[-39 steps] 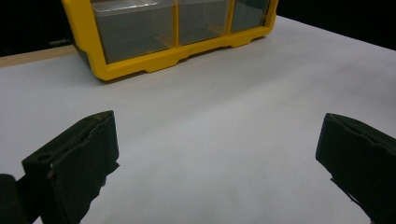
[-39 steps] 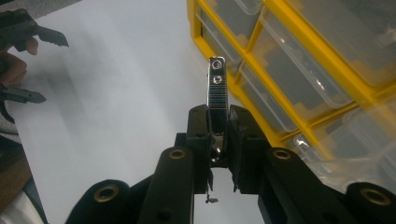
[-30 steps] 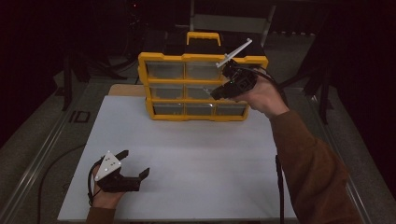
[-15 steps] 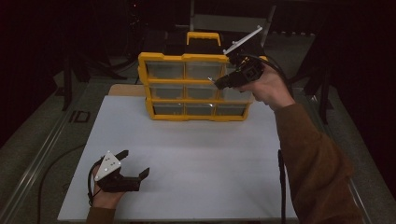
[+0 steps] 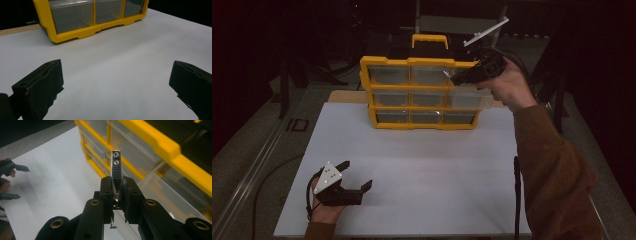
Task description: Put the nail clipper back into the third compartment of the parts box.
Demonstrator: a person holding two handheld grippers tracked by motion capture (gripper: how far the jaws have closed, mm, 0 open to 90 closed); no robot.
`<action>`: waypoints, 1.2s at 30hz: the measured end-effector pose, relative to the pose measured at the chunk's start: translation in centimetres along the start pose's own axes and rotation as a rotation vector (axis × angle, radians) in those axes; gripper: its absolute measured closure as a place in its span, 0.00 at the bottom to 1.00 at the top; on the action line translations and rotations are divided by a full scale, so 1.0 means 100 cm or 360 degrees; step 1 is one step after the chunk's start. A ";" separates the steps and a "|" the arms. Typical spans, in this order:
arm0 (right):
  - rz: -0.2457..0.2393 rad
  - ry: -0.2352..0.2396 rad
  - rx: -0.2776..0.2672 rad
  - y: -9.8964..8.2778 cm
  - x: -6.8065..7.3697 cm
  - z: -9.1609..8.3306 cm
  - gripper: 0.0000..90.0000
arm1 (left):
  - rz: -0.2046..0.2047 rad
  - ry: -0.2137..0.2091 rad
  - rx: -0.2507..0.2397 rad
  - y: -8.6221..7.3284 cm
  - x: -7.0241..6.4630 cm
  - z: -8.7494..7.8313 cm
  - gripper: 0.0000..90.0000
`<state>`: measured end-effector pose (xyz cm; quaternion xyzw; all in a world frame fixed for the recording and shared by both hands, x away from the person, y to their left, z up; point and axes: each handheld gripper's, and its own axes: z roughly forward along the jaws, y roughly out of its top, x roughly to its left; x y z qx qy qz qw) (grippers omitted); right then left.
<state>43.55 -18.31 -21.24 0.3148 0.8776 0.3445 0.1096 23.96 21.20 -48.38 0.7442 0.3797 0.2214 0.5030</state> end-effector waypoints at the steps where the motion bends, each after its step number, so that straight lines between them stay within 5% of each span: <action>1: 0.0009 -0.0005 -0.0003 -0.001 -0.001 -0.001 0.88 | 0.0001 0.0000 0.0002 0.000 0.000 0.000 0.00; 36: 0.0155 -0.0193 0.0058 -0.034 -0.037 -0.007 0.86 | 0.0001 0.0007 0.0008 0.000 0.000 0.000 0.00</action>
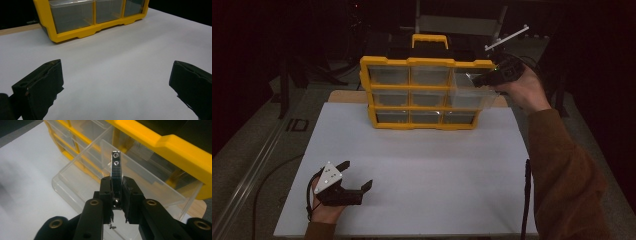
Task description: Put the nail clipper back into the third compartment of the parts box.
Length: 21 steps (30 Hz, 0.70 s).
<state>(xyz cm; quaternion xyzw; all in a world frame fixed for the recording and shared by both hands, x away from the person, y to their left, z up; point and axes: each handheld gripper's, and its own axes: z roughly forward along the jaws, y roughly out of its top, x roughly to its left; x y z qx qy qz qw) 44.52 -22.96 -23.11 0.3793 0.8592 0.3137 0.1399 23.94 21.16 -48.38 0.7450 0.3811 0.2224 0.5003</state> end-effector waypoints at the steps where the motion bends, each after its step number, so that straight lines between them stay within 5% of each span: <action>1: -0.0003 -0.0016 -0.0016 0.000 0.000 0.000 0.73 | 0.0000 0.0001 0.0001 0.000 0.000 0.000 0.00; 3: 0.0029 -0.0056 -0.0058 0.000 -0.001 -0.001 0.50 | -0.0003 0.0002 -0.0003 0.000 0.000 0.000 0.00; 8: 0.0028 -0.0091 -0.0082 -0.001 0.001 -0.001 0.29 | -0.0003 0.0002 -0.0001 0.000 0.000 0.000 0.00; 21: -0.0018 -0.0055 -0.0098 -0.003 0.009 -0.002 0.23 | -0.0002 0.0003 0.0000 0.000 0.000 0.000 0.00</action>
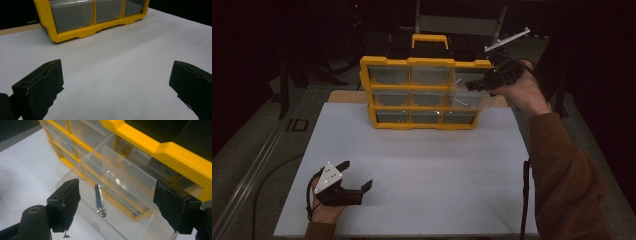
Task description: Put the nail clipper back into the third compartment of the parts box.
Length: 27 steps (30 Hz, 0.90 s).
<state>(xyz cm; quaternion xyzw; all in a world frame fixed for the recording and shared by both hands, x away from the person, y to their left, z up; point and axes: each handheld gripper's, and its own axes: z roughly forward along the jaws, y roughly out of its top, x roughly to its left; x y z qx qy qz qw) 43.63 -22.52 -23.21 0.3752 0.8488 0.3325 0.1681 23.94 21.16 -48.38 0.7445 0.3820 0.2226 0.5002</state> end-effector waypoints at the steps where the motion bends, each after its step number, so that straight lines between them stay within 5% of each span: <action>1: -0.0003 0.0003 0.0000 0.000 0.001 0.000 0.23 | 0.0000 0.0000 0.0000 0.000 0.000 0.000 0.00; 27: -0.0086 0.0107 -0.0017 -0.002 0.019 -0.011 0.25 | 0.0002 -0.0006 0.0006 0.000 0.000 0.001 0.00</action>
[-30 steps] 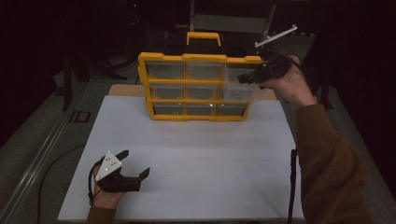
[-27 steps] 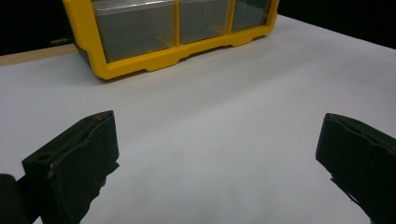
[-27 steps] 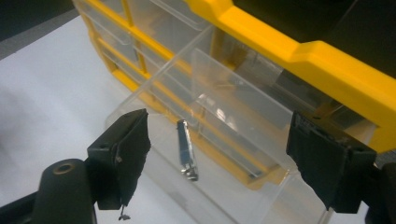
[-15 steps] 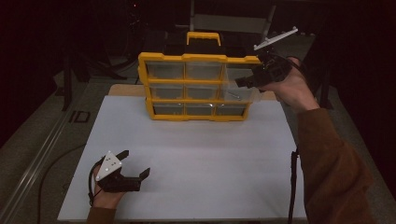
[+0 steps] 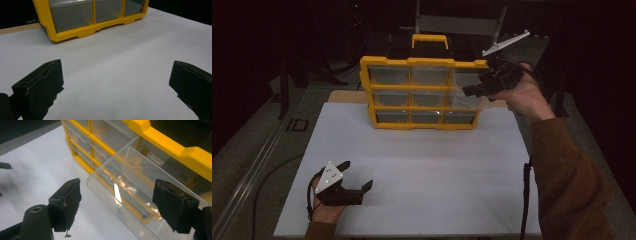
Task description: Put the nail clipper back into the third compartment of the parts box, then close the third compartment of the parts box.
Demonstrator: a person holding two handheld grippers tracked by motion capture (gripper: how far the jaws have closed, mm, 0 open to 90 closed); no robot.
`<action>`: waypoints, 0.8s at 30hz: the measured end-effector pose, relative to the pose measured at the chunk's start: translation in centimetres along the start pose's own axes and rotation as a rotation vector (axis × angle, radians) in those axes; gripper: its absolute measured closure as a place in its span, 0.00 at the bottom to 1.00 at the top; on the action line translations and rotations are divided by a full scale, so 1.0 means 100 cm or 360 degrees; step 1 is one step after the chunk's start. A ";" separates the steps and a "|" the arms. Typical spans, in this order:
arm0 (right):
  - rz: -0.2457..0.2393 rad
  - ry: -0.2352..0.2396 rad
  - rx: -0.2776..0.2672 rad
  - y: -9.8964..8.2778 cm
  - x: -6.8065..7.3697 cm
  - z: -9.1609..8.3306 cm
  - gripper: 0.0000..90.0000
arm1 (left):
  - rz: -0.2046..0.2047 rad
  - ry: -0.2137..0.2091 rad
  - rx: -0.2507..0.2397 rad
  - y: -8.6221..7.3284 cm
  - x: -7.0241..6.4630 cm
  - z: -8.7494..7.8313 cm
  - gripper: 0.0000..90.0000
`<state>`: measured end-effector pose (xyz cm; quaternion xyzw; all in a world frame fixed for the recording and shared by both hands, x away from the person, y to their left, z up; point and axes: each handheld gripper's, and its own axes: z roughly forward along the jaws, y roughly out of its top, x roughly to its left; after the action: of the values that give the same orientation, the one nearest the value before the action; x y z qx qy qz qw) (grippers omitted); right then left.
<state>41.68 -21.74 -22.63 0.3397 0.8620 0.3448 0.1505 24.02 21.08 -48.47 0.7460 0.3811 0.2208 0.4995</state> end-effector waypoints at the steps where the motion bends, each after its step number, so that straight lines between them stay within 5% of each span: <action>1: -0.0002 0.0012 -0.0003 0.000 0.000 0.000 0.25 | -0.0003 0.0001 -0.0002 0.000 0.000 0.000 0.00; 11: -0.0038 0.0054 -0.0021 -0.002 0.003 -0.007 0.38 | -0.0007 0.0002 -0.0005 0.000 0.000 0.000 0.00; 20: -0.0177 0.0122 -0.0005 -0.007 0.013 -0.015 0.95 | -0.0004 0.0002 -0.0002 0.000 -0.001 0.000 0.00; 24: -0.0196 0.0096 0.0032 -0.010 0.014 -0.011 1.00 | -0.0001 0.0003 -0.0006 0.000 -0.001 0.000 0.00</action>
<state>39.68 -21.85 -22.61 0.2769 0.8889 0.3363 0.1419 23.95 21.05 -48.42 0.7448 0.3814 0.2219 0.5006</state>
